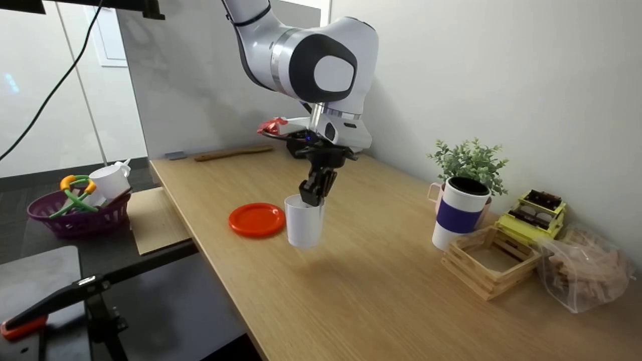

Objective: Put the white cup on the orange plate

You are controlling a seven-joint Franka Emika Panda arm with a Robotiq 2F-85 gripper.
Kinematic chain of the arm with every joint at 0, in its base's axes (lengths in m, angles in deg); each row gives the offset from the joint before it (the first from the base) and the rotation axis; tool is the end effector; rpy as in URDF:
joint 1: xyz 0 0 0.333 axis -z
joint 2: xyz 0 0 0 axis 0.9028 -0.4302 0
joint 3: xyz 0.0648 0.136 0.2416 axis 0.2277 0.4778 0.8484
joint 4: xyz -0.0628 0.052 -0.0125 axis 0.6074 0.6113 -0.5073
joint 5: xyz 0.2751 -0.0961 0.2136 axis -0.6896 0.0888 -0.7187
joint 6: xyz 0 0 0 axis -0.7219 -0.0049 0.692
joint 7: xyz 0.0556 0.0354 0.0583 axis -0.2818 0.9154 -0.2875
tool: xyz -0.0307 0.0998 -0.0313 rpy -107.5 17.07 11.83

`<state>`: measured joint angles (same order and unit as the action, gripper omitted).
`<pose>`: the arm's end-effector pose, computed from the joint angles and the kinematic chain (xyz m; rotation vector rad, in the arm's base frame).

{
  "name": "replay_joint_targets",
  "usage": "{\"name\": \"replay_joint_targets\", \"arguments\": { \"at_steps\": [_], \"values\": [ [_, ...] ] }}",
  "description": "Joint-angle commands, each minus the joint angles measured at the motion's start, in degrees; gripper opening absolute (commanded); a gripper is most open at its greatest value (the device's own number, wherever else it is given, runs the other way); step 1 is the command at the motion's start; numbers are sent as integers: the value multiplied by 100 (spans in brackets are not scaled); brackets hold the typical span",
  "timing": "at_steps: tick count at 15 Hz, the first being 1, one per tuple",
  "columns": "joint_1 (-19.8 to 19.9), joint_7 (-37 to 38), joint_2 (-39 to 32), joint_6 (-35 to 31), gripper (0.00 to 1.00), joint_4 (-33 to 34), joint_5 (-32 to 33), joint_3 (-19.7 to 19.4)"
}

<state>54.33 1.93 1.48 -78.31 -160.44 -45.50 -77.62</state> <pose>0.5443 0.0570 0.1657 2.6325 -1.6278 -0.2102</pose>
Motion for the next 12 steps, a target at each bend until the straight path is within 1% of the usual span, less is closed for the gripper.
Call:
{"name": "replay_joint_targets", "arguments": {
  "at_steps": [1, 6, 12],
  "values": [
    [-66, -43, 327, -144, 1, -416, 253, 6],
    [-93, -216, 342, 23, 1, -387, 520, 80],
    [-141, -690, 288, 203, 1, -231, 691, 225]
  ]
}}
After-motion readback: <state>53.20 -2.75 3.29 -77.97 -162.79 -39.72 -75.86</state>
